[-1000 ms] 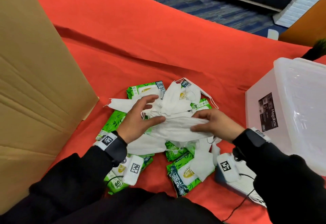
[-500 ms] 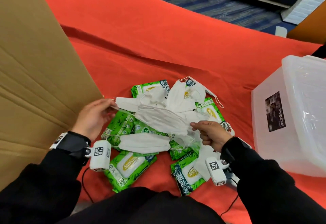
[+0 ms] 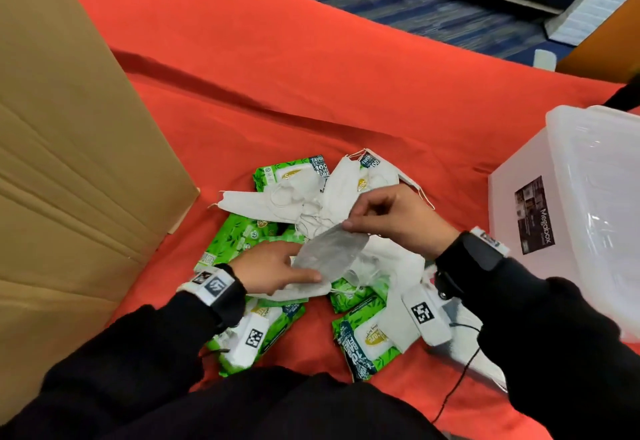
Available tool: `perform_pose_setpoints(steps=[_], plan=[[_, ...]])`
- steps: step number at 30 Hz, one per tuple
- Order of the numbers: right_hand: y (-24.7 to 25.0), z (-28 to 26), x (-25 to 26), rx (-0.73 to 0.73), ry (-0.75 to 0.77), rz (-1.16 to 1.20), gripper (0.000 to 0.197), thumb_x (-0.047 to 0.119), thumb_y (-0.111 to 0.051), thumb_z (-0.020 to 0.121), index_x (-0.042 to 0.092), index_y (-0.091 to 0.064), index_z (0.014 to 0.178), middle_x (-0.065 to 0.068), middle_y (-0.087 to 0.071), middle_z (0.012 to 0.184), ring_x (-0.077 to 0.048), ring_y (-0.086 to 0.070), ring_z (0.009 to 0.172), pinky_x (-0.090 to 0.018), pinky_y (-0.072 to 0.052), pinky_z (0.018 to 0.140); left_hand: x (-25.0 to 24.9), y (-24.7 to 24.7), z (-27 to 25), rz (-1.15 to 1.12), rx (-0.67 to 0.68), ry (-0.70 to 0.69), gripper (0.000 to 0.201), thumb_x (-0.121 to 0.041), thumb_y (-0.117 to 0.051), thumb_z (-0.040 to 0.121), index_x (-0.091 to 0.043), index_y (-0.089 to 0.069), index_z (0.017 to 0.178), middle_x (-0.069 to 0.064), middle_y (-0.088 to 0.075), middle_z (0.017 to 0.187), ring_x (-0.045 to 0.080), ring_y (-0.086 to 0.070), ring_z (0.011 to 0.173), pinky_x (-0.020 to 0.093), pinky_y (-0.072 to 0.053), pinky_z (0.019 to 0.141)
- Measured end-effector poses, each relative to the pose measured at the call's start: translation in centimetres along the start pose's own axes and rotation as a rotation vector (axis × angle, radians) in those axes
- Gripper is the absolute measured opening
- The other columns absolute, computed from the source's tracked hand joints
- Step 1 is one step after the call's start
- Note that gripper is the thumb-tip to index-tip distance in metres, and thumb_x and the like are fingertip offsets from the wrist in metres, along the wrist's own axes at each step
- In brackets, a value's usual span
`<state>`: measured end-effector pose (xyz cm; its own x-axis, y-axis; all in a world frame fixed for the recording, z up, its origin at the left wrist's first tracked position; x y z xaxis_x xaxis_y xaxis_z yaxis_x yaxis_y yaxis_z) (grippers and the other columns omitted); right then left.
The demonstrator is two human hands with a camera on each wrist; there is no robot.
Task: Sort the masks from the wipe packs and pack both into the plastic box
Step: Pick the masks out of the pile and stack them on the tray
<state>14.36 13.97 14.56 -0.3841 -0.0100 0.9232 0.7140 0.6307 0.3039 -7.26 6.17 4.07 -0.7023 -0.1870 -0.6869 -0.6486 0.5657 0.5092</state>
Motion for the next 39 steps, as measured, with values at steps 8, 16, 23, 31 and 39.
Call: perform_pose_setpoints(steps=[8, 16, 23, 31, 39], plan=[[1.1, 0.7, -0.8, -0.357, -0.011, 0.102, 0.068, 0.040, -0.087, 0.073, 0.040, -0.054, 0.132, 0.010, -0.059, 0.135, -0.007, -0.059, 0.122, -0.027, -0.050, 0.091, -3.6, -0.5, 1.6, -0.700, -0.378, -0.191, 0.018, -0.025, -0.066, 0.098, -0.021, -0.073, 0.113, -0.012, -0.077, 0.109, 0.006, -0.070, 0.107, 0.024, -0.054, 0.092], [-4.9, -0.7, -7.8, -0.015, -0.281, 0.241, 0.017, 0.002, -0.071, 0.091, -0.010, -0.070, 0.080, -0.012, -0.067, 0.065, -0.018, -0.061, 0.055, -0.024, -0.052, 0.056, -2.4, 1.6, 0.3, -1.413, -0.666, -0.056, 0.034, -0.004, -0.076, 0.083, 0.001, -0.068, 0.116, 0.015, -0.075, 0.113, 0.027, -0.072, 0.103, 0.037, -0.058, 0.088], [-1.5, -1.3, -11.5, -0.119, -0.478, 0.377, 0.009, 0.015, -0.075, 0.089, 0.008, -0.080, 0.093, -0.015, -0.073, 0.082, -0.016, -0.067, 0.065, -0.028, -0.059, 0.064, 5.7, 6.9, -4.5, -0.792, -0.909, -0.017, 0.011, -0.004, -0.077, 0.085, -0.015, -0.076, 0.084, -0.012, -0.074, 0.071, -0.001, -0.065, 0.069, 0.018, -0.050, 0.073], [-2.1, -0.1, -12.0, -0.419, -0.501, 1.155, 0.019, 0.008, -0.047, 0.095, 0.008, -0.056, 0.078, -0.015, -0.066, 0.078, -0.030, -0.070, 0.072, -0.042, -0.064, 0.068, 10.9, 5.0, -5.9, -0.912, -0.847, 0.206, 0.007, -0.003, -0.074, 0.088, -0.004, -0.068, 0.084, -0.001, -0.048, 0.047, 0.008, -0.039, 0.035, 0.019, -0.043, 0.038], [-2.5, -0.5, -15.2, -0.220, -0.659, 0.391, 0.005, 0.008, -0.064, 0.090, 0.007, -0.065, 0.085, -0.007, -0.050, 0.060, -0.020, -0.049, 0.049, -0.027, -0.044, 0.048, 12.8, 4.7, -5.6, -1.420, -0.704, 0.204, 0.017, -0.008, -0.061, 0.095, -0.021, -0.065, 0.084, -0.007, -0.047, 0.053, 0.005, -0.045, 0.042, 0.018, -0.045, 0.043]])
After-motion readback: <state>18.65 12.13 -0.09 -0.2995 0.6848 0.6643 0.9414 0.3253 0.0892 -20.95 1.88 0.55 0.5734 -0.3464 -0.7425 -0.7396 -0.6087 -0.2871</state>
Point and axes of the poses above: each hand's wrist, its own z-axis towards the middle knuckle, its own y-axis out of the back of the hand, x = y × z, the point moved 2 cm from there along z, towards the middle knuckle
